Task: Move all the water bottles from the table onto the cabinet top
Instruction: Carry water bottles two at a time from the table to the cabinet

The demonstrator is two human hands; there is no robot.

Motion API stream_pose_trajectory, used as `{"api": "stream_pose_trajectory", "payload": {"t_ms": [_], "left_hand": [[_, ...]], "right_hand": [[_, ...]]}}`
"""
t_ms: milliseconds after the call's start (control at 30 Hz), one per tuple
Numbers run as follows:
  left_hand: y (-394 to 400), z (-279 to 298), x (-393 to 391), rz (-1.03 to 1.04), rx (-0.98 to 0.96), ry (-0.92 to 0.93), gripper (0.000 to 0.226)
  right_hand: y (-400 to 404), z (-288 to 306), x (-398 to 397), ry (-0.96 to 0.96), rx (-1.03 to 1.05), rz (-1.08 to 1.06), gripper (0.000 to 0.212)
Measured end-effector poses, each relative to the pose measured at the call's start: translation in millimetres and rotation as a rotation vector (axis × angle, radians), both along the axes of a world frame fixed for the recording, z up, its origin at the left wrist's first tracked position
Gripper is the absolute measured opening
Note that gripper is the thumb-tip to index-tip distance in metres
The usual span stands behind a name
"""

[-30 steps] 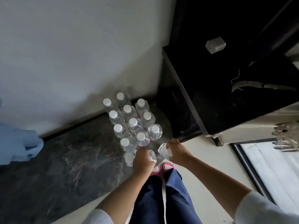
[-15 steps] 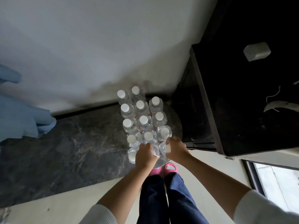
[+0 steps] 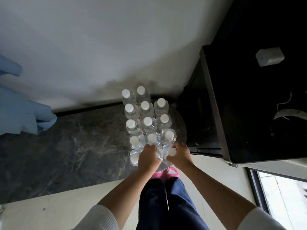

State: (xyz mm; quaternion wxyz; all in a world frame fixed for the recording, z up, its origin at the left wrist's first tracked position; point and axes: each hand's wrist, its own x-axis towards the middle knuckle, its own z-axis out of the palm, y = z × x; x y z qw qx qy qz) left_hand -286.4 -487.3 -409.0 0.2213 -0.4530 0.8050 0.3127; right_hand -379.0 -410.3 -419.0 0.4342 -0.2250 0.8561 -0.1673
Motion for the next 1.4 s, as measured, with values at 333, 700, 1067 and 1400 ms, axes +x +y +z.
{"api": "stream_pose_trajectory", "payload": {"t_ms": [333, 700, 1067, 1400], "left_hand": [[0, 11, 0, -0.041, 0.075, -0.12, 0.049], [-16, 69, 79, 0.071, -0.249, -0.101, 0.038], [-22, 153, 288, 0.387, -0.567, -0.275, 0.04], [64, 199, 574, 0.997, -0.585, -0.294, 0.037]], "right_hand": [[-3, 9, -1, 0.067, 0.084, 0.307, 0.047], [-42, 60, 26, 0.477, 0.118, 0.762, 0.04], [-132, 152, 238, 0.639, -0.45, 1.416, 0.02], [-137, 207, 529, 0.343, -0.728, 1.63, 0.026]]}}
